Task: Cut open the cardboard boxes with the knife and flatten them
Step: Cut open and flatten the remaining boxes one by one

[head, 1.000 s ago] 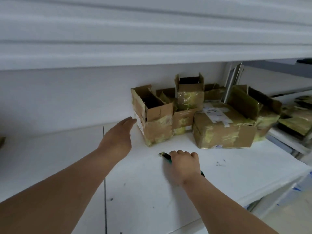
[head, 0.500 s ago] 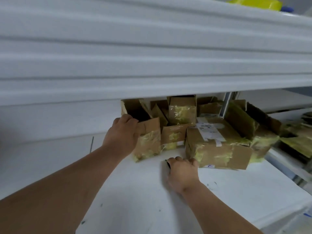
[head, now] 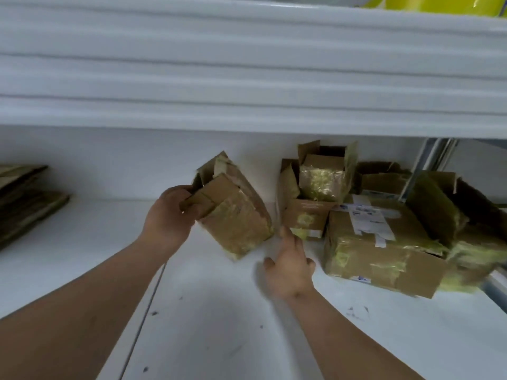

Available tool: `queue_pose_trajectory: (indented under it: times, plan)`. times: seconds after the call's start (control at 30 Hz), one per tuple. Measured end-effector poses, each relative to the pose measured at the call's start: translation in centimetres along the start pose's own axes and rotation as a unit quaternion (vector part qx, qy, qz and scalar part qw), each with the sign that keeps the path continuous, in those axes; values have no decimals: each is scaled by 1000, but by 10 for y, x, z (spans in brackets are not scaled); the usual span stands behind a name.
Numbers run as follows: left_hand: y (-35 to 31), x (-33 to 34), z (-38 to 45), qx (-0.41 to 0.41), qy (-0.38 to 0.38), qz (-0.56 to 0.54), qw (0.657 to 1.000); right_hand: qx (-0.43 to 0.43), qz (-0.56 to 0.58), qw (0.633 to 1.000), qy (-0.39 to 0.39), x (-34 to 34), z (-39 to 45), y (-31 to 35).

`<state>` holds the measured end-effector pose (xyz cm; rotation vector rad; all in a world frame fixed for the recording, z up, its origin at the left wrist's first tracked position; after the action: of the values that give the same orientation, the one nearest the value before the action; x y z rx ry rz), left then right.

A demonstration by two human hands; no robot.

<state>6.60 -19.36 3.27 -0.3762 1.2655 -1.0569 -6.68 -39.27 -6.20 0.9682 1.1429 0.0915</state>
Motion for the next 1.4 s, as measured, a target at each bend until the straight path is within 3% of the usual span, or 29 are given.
queue_pose_trajectory:
  times: [0.13,0.23,0.37,0.5,0.6,0.77,0.93,1.03,1.2,1.3,1.4]
  plan:
    - [29,-28,-17,-112,6,-178,978,18,226,974,20,18,-7,19]
    - [59,-43,-26,-164,12,-215,963,-46,272,960,49,24,-20,45]
    - [101,-58,-35,-208,25,-156,965,-80,254,962,55,40,-37,72]
    - [130,-86,-44,-243,9,24,970,-96,194,973,75,70,-59,94]
    - [142,-104,-41,-194,-8,82,978,-107,146,979,89,90,-75,105]
    - [136,-103,-33,-115,55,147,981,-74,122,989,41,101,-79,109]
    - [85,-86,-43,49,59,351,933,-41,106,993,-2,99,-81,105]
    - [66,-62,-46,102,126,431,887,-38,94,995,5,104,-82,100]
    - [72,-47,-40,104,235,383,888,-33,74,997,18,99,-76,87]
    - [72,-53,-38,121,293,323,892,-23,98,994,-44,83,-72,80]
    - [79,-63,-33,111,268,331,898,-11,123,987,-100,68,-67,74]
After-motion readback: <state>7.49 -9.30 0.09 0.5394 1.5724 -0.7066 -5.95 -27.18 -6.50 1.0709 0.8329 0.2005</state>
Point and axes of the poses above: each hand's wrist, its own z-axis towards the middle knuckle, its own x-axis out of the palm, y = z × x, the point moved 6 cm from there along z, towards the middle knuckle, and after that the axes turned 8 degrees about z, right-handed, at the moved point
